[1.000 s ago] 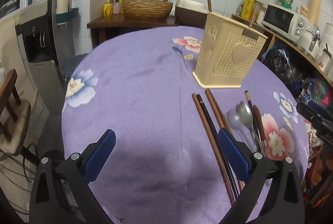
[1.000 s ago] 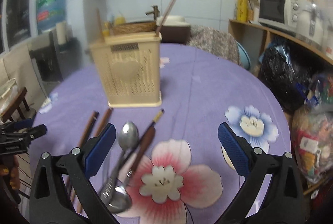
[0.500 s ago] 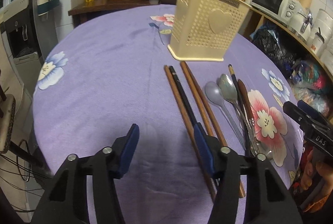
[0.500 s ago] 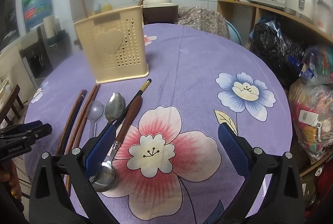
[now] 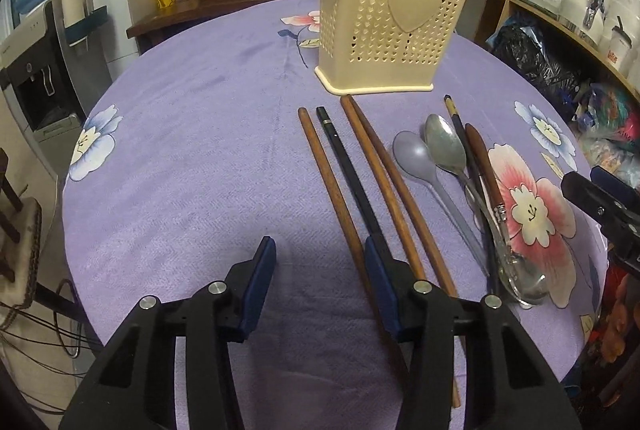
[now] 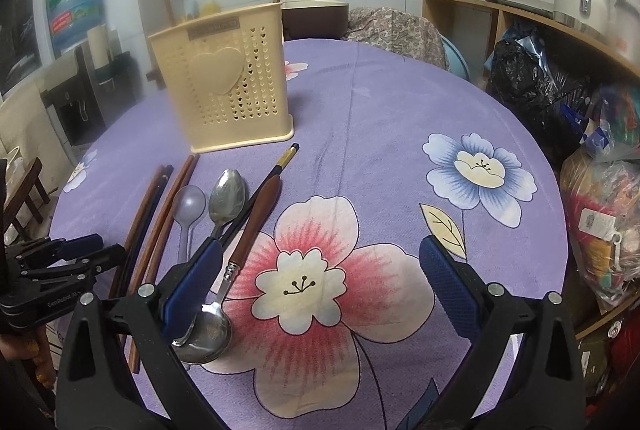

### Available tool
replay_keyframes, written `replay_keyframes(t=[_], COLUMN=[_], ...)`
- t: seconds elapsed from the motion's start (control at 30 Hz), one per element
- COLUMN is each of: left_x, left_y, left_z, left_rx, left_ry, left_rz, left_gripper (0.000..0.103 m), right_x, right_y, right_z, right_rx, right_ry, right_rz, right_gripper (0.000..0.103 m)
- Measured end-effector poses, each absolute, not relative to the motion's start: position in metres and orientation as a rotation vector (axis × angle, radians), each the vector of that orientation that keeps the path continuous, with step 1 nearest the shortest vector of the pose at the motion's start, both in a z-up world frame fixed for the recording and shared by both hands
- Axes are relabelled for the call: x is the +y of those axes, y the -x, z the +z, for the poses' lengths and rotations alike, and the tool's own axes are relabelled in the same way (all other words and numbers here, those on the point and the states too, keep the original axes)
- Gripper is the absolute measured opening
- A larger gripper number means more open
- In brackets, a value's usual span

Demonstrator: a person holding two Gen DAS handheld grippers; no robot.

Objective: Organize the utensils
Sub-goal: 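Withdraw both tools from the holder back toward the utensil pile, then grasp the gold-tipped black chopstick with the right tool while the left grasps a brown one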

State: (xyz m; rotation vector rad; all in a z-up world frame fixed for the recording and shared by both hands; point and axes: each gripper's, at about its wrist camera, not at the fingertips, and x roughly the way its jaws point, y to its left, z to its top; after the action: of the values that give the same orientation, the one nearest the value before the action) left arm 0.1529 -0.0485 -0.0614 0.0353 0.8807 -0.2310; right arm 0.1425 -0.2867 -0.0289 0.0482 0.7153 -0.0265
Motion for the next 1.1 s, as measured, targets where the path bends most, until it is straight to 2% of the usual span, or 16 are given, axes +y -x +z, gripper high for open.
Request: replay_keyframes(t=[0.23, 0.77, 0.83, 1.0, 1.03, 1.1], left_x=[-0.02, -0.054, -0.053, -0.033, -0.031, -0.029], left_y=[-0.163, -0.172, -0.172, -0.183, -0.187, -0.196], left_z=[-0.057, -0.06, -0.061, -0.059, -0.058, -0.056], left_rx=[0.901, 0.895, 0.886, 0.909, 0.914, 0.918], left_ry=[0.023, -0.013, -0.065, -0.047, -0.042, -0.029], left_rz=[-0.221, -0.228, -0.213, -0.217, -0.219, -0.218], left_gripper=[0.047, 0.046, 0.043, 0.043, 0.043, 0.043], right_x=[-0.291, -0.28, -0.279, -0.28, -0.279, -0.276], right_y=[-0.152, -0.159, -0.162, -0.183, -0.192, -0.207], right_z=[-0.03, -0.027, -0.027, -0.028, -0.028, -0.028], right_rx=[0.737, 0.746, 0.752, 0.785, 0.793, 0.814], right_ry=[-0.081, -0.054, -0.039, -0.067, -0.084, -0.114], right_rz=[-0.02, -0.016, -0.016, 0.016, 0.032, 0.056], right_gripper=[0.097, 0.097, 0.097, 0.097, 0.097, 0.086])
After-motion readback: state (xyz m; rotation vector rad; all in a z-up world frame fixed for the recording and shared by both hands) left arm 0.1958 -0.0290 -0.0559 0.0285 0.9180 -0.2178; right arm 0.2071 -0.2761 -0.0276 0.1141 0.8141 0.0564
